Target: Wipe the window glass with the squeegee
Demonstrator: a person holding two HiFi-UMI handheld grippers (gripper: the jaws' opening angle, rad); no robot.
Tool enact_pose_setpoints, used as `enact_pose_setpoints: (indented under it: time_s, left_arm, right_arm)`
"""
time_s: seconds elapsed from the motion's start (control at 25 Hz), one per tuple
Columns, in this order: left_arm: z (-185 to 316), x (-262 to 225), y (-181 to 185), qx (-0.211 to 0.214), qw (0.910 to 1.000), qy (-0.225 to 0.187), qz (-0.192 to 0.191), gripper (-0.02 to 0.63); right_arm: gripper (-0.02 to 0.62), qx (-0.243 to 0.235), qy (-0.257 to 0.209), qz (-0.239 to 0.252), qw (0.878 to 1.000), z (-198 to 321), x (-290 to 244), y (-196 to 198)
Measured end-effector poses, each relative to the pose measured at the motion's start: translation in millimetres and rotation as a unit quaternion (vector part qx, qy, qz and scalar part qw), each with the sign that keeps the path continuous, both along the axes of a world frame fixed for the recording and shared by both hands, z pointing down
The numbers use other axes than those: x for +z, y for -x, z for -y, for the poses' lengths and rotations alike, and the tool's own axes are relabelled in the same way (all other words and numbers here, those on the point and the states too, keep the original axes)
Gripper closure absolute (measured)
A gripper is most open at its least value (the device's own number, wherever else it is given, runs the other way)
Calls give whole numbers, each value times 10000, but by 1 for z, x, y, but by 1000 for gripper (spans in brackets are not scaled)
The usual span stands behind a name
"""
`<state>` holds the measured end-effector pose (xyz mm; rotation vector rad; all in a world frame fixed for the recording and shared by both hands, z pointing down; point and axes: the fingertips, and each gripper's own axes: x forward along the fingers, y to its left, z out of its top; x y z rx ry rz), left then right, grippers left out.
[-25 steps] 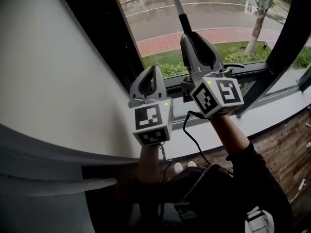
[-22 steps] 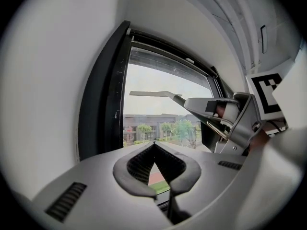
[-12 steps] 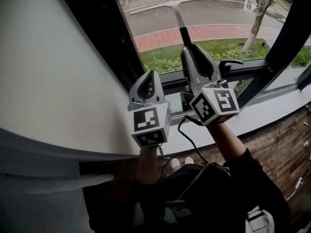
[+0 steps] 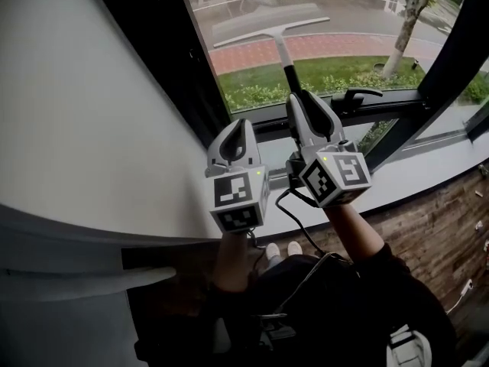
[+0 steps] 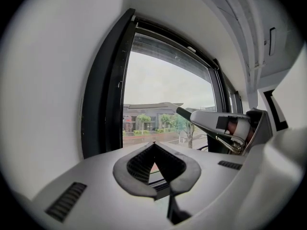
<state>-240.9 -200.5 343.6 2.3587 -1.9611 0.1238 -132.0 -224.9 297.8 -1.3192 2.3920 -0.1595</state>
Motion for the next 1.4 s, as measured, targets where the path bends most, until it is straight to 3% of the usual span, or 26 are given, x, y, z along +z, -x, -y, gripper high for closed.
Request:
enact_pose_setpoints:
  time_s: [0.6, 1.4]
  left_arm:
    - [-8, 49, -3, 26, 9986, 523, -77, 604]
    - [-19, 103, -1, -56, 9932, 1154, -133, 604]
  right_arm:
    - [499, -22, 1036, -74, 9946, -6, 90, 0]
    - [499, -75, 2338, -199, 9720, -8, 190, 2]
